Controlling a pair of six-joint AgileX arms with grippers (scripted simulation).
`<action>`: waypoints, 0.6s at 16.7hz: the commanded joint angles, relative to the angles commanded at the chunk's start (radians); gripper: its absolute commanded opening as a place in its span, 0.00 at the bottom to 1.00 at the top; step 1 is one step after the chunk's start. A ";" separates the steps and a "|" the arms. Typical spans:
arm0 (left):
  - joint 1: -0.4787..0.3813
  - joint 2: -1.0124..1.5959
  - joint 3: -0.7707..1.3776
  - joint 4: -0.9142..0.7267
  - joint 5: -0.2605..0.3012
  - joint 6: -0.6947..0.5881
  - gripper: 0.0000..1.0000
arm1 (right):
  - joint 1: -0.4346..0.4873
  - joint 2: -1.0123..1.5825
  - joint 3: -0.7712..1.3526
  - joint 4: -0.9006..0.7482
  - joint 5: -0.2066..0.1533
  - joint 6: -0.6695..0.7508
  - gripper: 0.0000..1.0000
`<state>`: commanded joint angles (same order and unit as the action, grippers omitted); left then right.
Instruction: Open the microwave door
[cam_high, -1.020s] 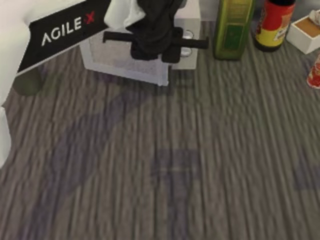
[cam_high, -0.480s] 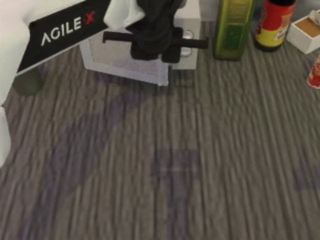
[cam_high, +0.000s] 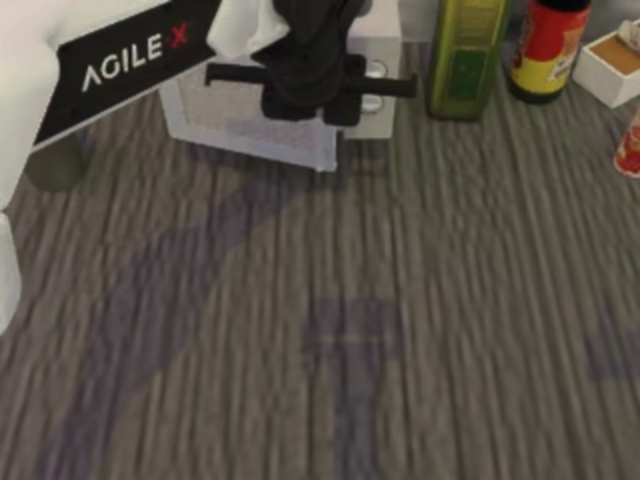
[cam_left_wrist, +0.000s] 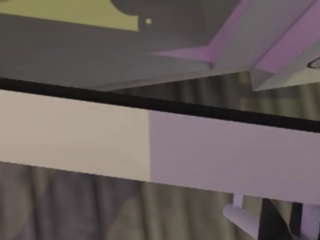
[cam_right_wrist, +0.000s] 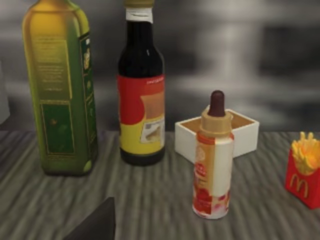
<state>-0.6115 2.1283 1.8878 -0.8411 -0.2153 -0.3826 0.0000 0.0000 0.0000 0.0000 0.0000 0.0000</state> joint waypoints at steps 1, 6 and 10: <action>0.000 0.000 0.000 0.000 0.000 0.000 0.00 | 0.000 0.000 0.000 0.000 0.000 0.000 1.00; 0.002 -0.039 -0.058 0.030 0.026 0.042 0.00 | 0.000 0.000 0.000 0.000 0.000 0.000 1.00; 0.015 -0.090 -0.138 0.067 0.053 0.100 0.00 | 0.000 0.000 0.000 0.000 0.000 0.000 1.00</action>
